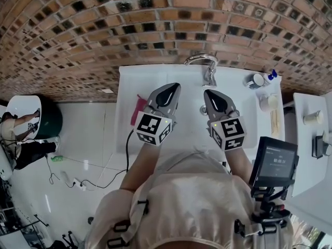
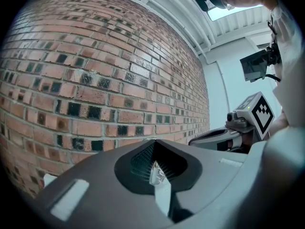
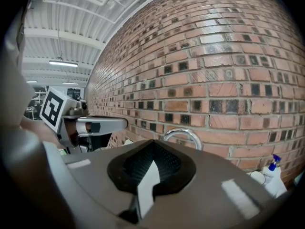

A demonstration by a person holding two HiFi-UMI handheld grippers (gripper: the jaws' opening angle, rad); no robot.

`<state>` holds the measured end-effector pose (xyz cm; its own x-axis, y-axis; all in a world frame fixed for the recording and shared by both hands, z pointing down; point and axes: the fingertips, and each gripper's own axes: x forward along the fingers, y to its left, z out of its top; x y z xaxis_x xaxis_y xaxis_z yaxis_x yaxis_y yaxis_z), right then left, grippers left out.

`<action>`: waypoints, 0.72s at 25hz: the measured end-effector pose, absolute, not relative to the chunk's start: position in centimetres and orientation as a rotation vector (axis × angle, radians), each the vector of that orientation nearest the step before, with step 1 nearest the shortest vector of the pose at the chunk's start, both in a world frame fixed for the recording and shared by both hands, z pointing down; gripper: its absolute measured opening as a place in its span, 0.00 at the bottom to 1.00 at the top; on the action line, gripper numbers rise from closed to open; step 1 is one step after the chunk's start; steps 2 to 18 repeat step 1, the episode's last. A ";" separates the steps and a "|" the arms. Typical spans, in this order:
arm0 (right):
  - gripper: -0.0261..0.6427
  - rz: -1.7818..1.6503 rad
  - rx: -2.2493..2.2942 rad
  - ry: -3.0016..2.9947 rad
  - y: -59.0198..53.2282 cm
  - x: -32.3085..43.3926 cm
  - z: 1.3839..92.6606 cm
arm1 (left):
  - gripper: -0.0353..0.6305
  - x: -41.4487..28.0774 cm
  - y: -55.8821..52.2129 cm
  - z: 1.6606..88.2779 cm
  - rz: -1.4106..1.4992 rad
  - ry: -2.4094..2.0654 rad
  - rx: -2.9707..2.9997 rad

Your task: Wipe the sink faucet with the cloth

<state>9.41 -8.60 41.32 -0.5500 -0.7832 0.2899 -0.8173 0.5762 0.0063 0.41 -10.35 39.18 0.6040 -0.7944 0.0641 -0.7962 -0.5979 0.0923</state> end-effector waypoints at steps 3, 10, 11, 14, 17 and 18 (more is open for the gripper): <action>0.02 0.189 1.324 -2.549 -8.7 9.5 41.3 | 0.06 0.4 -10.4 39.3 0.029 -1.351 2.711; 0.02 0.189 1.324 -2.549 -8.7 9.5 41.3 | 0.06 0.4 -10.4 39.3 0.029 -1.351 2.711; 0.02 0.189 1.324 -2.549 -8.7 9.5 41.3 | 0.06 0.4 -10.4 39.3 0.029 -1.351 2.711; 0.02 0.189 1.324 -2.549 -8.7 9.5 41.3 | 0.06 0.4 -10.4 39.3 0.029 -1.351 2.711; 0.02 0.189 1.324 -2.549 -8.7 9.5 41.3 | 0.06 0.4 -10.4 39.3 0.029 -1.351 2.711; 0.02 0.189 1.324 -2.549 -8.7 9.5 41.3 | 0.06 0.4 -10.4 39.3 0.029 -1.351 2.711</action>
